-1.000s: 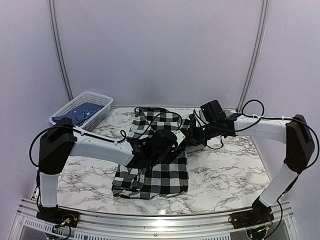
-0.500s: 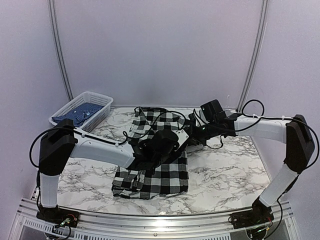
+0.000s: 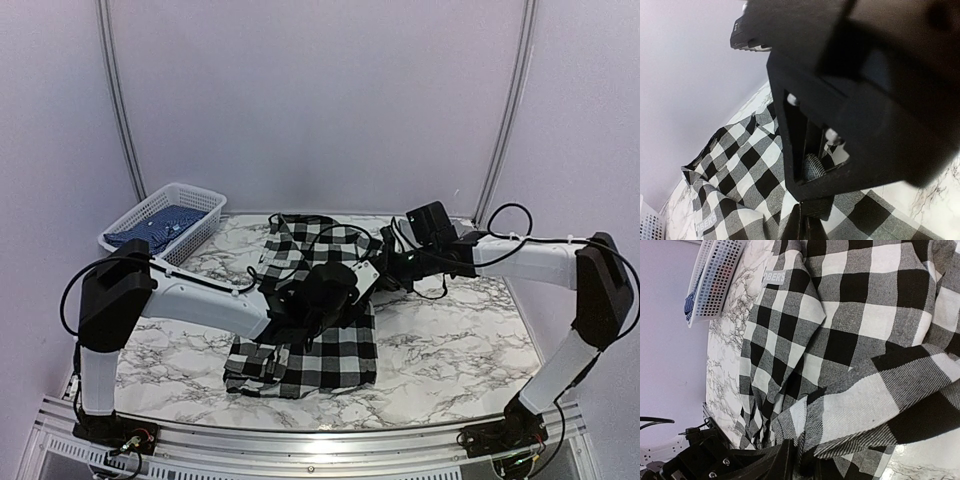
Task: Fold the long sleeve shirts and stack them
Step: Pass from the right arm to the left
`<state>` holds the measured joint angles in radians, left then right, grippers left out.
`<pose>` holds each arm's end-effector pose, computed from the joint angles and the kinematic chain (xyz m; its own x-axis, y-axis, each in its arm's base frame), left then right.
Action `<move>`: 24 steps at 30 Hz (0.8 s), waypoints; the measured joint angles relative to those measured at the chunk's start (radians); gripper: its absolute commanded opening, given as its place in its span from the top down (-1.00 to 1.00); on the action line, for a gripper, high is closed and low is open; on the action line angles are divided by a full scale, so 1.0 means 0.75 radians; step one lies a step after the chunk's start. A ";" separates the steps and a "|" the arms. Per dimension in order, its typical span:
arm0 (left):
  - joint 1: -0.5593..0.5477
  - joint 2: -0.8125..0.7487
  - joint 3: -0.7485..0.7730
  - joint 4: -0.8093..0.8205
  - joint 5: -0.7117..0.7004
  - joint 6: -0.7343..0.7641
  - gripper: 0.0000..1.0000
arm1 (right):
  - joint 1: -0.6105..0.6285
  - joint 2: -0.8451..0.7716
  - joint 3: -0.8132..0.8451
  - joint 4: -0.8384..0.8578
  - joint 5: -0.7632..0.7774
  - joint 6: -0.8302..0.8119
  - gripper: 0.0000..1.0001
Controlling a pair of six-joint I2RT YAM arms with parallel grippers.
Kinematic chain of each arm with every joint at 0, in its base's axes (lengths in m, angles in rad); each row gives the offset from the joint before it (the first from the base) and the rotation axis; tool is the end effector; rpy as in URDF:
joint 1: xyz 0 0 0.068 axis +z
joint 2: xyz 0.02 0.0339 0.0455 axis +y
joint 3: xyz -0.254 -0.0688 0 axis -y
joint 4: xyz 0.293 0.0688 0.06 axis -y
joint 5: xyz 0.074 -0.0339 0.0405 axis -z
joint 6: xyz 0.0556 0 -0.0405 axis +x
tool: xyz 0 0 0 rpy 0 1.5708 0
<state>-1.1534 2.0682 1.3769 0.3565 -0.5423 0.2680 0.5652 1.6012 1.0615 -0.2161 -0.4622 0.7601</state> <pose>0.2371 -0.4638 0.1562 0.0266 0.4996 -0.8659 0.5998 0.6850 0.4136 0.3245 0.2352 0.1834 -0.9389 0.1348 -0.3167 -0.1470 0.6750 0.7231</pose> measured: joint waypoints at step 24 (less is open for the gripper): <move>0.250 -0.237 0.144 -0.197 0.267 -0.582 1.00 | -0.004 -0.462 -0.302 0.115 0.597 -0.198 -0.50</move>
<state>-0.9657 1.8908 1.4849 0.2089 -0.3420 -0.1688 0.5625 1.2545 0.8352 -0.1295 -0.0147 0.6117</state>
